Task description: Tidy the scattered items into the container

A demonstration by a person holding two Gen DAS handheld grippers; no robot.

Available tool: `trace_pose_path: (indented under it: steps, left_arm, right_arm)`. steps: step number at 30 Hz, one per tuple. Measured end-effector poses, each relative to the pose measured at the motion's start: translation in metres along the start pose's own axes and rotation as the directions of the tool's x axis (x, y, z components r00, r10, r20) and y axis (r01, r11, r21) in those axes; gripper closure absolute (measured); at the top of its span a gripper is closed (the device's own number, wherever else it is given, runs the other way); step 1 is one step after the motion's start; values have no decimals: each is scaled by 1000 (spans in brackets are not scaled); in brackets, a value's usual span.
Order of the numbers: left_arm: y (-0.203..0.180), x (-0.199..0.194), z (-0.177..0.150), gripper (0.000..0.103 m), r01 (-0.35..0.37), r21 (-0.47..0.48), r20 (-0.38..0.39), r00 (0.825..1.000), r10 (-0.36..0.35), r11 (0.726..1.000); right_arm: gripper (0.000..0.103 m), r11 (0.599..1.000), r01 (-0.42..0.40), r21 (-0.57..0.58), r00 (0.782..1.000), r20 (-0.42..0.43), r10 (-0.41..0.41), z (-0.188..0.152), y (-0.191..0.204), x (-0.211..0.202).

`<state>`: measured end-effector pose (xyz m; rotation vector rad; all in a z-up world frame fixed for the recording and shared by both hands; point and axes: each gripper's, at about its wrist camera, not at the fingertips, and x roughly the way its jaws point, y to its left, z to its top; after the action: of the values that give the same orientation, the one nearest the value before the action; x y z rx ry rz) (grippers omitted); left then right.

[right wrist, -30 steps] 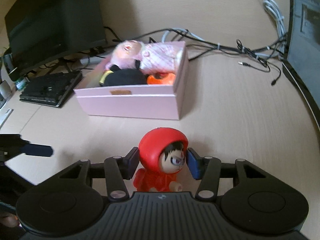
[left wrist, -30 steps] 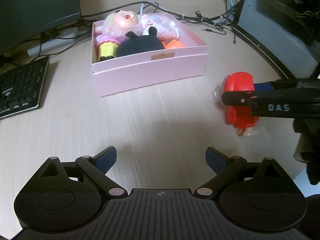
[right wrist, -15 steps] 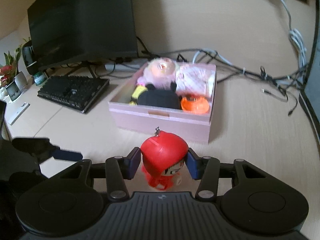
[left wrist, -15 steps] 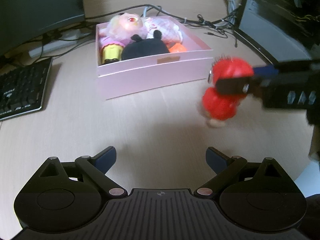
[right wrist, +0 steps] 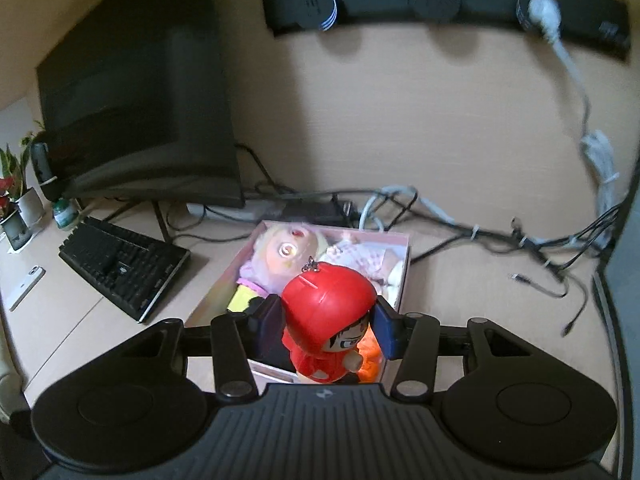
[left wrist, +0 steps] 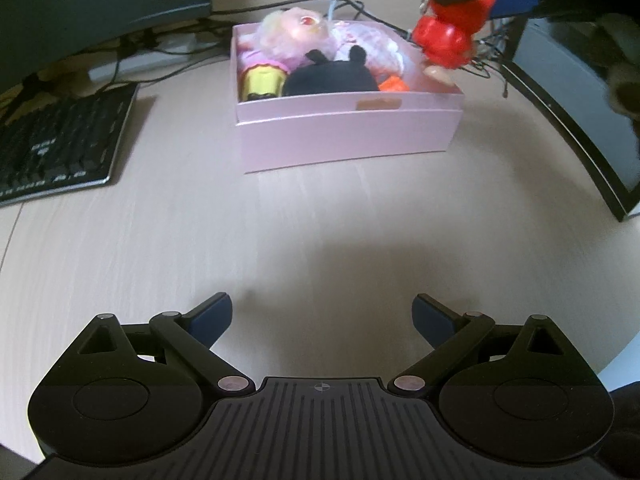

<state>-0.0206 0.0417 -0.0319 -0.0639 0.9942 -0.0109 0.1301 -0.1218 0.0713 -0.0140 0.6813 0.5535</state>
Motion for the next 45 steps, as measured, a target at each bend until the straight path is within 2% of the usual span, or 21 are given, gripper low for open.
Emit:
trace_pose_path:
  steps: [1, 5, 7, 14, 17, 20, 23, 25, 28, 32, 40, 45]
  left_arm:
    - [1, 0, 0, 4, -2, -7, -3, 1000, 2, 1000]
    - [0, 2, -1, 4, -6, -17, -11, 1000, 6, 1000]
    - [-1, 3, -1, 4, -6, -18, -15, 1000, 6, 1000]
    - [-9, 7, 6, 4, 2, 14, -3, 1000, -2, 1000]
    - [-10, 5, 9, 4, 6, 8, 43, 999, -6, 1000]
    - [-3, -2, 12, 4, 7, -47, 169, 986, 1, 999]
    - [3, -7, 9, 2, -55, -107, 312, 946, 86, 993]
    - [4, -5, 7, 1, -102, -122, 344, 929, 139, 987]
    - [2, 2, 5, 1, -131, -119, 319, 933, 163, 984]
    - [-4, 3, 5, 1, -141, -77, 316, 935, 158, 987]
    - [-11, 1, 5, 1, -178, -14, 303, 937, 174, 984]
    - [-12, 5, 4, 1, -168, -4, 278, 947, 163, 986]
  right_arm:
    - [40, 1000, 0, 22, 1000, 1, 0, 4, -5, 6]
    - [33, 997, 39, 64, 998, 48, -43, 15, -18, 11]
    - [24, 996, 42, 75, 997, 63, -47, 17, -23, 8]
    - [21, 997, 74, 37, 997, 5, -74, -9, -31, 7]
    - [15, 996, 89, 28, 996, -6, -89, -32, -28, 3]
    - [0, 993, 117, -9, 993, 19, -117, -58, -21, -4]
    - [0, 987, 158, -42, 985, 74, -154, -88, -11, -12]
    - [0, 983, 171, -60, 982, 86, -166, -105, -5, -14]
    - [0, 979, 193, -59, 979, 79, -188, -130, 1, -15]
    - [0, 978, 207, -18, 977, 49, -206, -152, 4, -14]
    - [0, 976, 220, 4, 973, 70, -219, -157, 4, -21]
    - [0, 969, 246, -4, 969, 15, -246, -160, 1, -10]
